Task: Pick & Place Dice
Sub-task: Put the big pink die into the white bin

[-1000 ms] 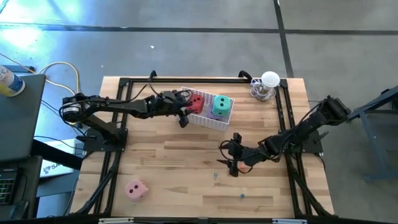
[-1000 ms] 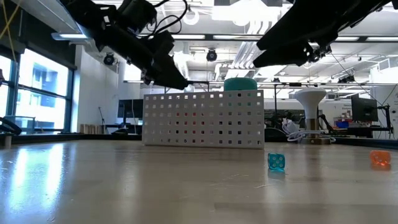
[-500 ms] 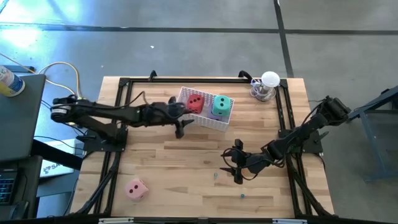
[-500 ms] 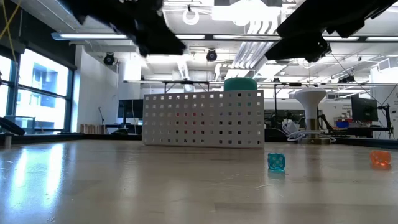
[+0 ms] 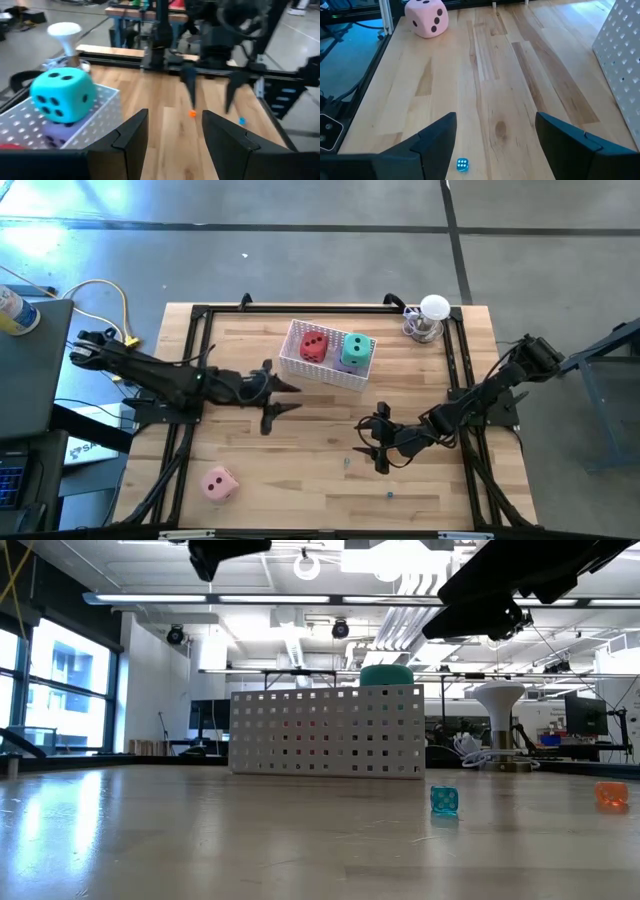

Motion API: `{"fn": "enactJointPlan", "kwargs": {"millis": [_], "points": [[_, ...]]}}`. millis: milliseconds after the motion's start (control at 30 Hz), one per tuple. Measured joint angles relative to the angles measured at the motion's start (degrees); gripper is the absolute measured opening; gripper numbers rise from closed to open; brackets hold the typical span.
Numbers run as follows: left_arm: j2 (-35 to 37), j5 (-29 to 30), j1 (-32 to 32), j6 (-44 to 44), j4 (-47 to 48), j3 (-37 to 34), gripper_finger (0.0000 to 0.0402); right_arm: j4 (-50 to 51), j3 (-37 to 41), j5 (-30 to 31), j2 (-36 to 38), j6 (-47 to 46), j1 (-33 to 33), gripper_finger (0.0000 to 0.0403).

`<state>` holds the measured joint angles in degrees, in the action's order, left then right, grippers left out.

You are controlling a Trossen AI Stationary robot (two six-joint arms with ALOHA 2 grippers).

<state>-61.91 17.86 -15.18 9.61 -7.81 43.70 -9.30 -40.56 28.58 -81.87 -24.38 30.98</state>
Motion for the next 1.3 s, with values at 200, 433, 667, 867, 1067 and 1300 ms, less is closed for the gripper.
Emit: {"fn": "enactJointPlan", "kwargs": {"millis": [200, 433, 667, 867, 1067, 1300], "points": [[0.0, -1.13, -3.63, -7.73, -0.05, 0.02, 0.0177, 0.02, 0.0, 0.0, 0.0, 0.08, 0.0, 0.0262], [-0.02, -5.8, -6.44, -8.85, -3.2, 0.09, 0.0177, 0.04, 0.0, 0.0, 0.0, 0.15, 0.0, 0.0262], [-0.03, -5.78, -6.71, -9.68, -5.73, 0.11, 0.0182, 0.05, 0.0, 0.0, -0.02, 0.17, 0.0, 0.0262], [-0.06, -3.28, -6.71, -8.42, -5.99, 0.11, 0.0212, 0.06, 0.0, 0.0, -0.01, 0.17, 0.0, 0.0262], [-0.05, -2.4, -6.69, -8.68, -5.99, 0.11, 0.0262, 0.07, 0.0, 0.0, -0.02, 0.2, 0.0, 0.0262], [-0.06, -2.4, -6.69, -8.71, -5.9, 0.11, 0.0332, 0.09, 0.0, 0.0, -0.02, 0.22, 0.0, 0.0262]]}}
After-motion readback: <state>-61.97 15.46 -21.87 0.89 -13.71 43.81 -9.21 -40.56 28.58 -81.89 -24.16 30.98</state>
